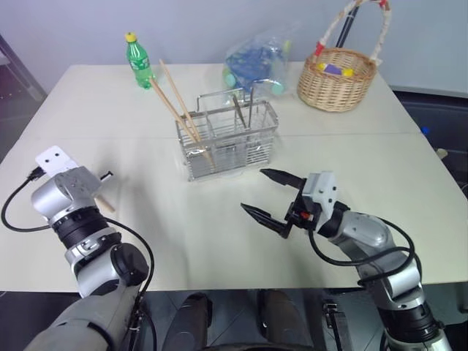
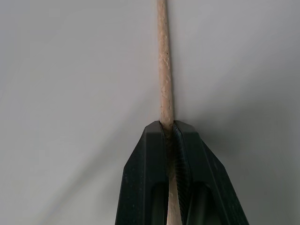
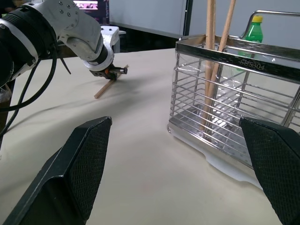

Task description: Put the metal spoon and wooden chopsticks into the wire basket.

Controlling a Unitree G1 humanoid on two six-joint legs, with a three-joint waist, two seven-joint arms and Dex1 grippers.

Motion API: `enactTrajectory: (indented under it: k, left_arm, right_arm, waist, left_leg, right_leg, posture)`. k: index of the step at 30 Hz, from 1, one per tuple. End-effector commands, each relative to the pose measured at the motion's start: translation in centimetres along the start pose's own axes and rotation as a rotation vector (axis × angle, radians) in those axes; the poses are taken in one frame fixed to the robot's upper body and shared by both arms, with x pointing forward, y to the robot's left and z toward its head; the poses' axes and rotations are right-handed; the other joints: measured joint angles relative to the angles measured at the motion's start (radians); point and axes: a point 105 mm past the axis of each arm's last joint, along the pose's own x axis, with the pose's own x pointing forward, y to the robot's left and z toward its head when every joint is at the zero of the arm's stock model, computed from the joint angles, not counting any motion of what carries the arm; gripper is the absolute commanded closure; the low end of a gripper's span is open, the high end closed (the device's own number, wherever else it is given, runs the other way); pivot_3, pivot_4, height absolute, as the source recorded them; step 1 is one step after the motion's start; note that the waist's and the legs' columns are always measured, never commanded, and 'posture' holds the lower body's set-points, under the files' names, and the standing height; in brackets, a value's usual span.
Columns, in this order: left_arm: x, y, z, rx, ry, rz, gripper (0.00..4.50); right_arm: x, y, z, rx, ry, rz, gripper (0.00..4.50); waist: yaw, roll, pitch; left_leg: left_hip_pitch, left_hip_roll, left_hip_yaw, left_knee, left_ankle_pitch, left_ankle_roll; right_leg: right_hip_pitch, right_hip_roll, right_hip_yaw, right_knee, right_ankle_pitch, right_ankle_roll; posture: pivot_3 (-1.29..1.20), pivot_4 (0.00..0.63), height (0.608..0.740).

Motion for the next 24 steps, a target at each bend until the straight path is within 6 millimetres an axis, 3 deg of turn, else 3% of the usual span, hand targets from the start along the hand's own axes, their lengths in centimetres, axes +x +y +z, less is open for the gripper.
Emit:
enactTrajectory:
  k: [1, 4, 6, 8, 10, 14, 20, 24]
  left_arm:
    - [-1.9, -1.6, 4.4, 0.046, -0.185, -0.122, 4.45]
    - [-3.3, -3.3, 7.4, 0.056, -0.301, -0.243, 4.45]
    - [-5.3, -5.3, 10.2, 0.074, -0.425, -0.391, 4.45]
    - [-8.0, -7.6, 12.6, 0.164, -0.606, -0.535, 4.45]
    - [-11.6, -10.2, 13.8, 0.218, -0.775, -0.742, 4.45]
    - [-17.9, -13.1, 13.9, 0.203, -0.980, -1.128, 4.45]
    - [-22.3, -14.6, 14.0, 0.183, -1.074, -1.357, 4.45]
    - [-25.5, -15.4, 12.8, 0.215, -1.042, -1.579, 4.45]
  right_arm:
    - [-0.2, 0.0, 1.4, -0.031, -0.037, 0.008, 0.00]
    - [-0.6, 0.1, 1.4, -0.033, -0.032, 0.009, 0.00]
    - [-0.9, 0.3, 1.5, -0.035, -0.029, 0.013, 0.00]
    - [-1.3, 0.6, 1.8, -0.038, -0.029, 0.019, 0.00]
    - [-1.6, 0.8, 2.3, -0.040, -0.034, 0.022, 0.00]
    - [-1.9, 0.3, 3.1, -0.029, -0.063, -0.028, 0.00]
    - [-2.1, -0.1, 3.2, -0.022, -0.067, -0.098, 0.00]
    - [-2.1, -0.3, 3.0, -0.008, -0.071, -0.136, 0.00]
  waist:
    - [0.001, 0.000, 0.000]
    - [0.002, -0.001, 0.000]
    - [0.003, -0.001, 0.000]
    - [0.003, -0.001, 0.000]
    - [0.003, -0.001, 0.000]
    - [0.004, -0.001, 0.000]
    - [-0.005, -0.001, 0.000]
    - [-0.001, -0.001, 0.000]
  left_leg:
    - [0.000, 0.000, 0.000, 0.000, 0.000, 0.000]
    - [-0.001, 0.000, 0.000, 0.000, 0.000, 0.000]
    - [-0.001, 0.000, 0.000, 0.000, 0.000, 0.000]
    - [-0.001, 0.000, 0.000, 0.000, 0.000, 0.000]
    - [-0.001, 0.000, 0.000, 0.000, 0.000, -0.001]
    - [-0.001, 0.000, 0.000, 0.000, 0.000, -0.001]
    - [-0.001, 0.000, 0.000, -0.001, 0.000, 0.000]
    - [-0.001, 0.000, 0.000, 0.000, 0.000, 0.000]
  right_leg:
    - [0.000, 0.000, 0.000, 0.000, 0.000, 0.000]
    - [0.000, 0.000, 0.000, 0.000, 0.000, 0.000]
    - [0.000, 0.000, 0.000, 0.000, 0.000, 0.000]
    - [0.000, 0.000, 0.000, -0.001, 0.000, 0.000]
    - [0.000, 0.000, 0.000, -0.001, 0.000, 0.000]
    - [0.000, -0.001, 0.000, -0.002, 0.000, 0.000]
    - [0.000, 0.000, 0.000, -0.001, 0.000, 0.000]
    - [0.000, 0.000, 0.000, -0.001, 0.000, 0.000]
  posture:
    - [0.00, 0.150, 0.740]
    - [0.00, 0.150, 0.740]
    - [0.00, 0.150, 0.740]
    - [0.00, 0.150, 0.740]
    - [0.00, 0.150, 0.740]
    - [0.00, 0.150, 0.740]
    - [0.00, 0.150, 0.740]
    - [0.00, 0.150, 0.740]
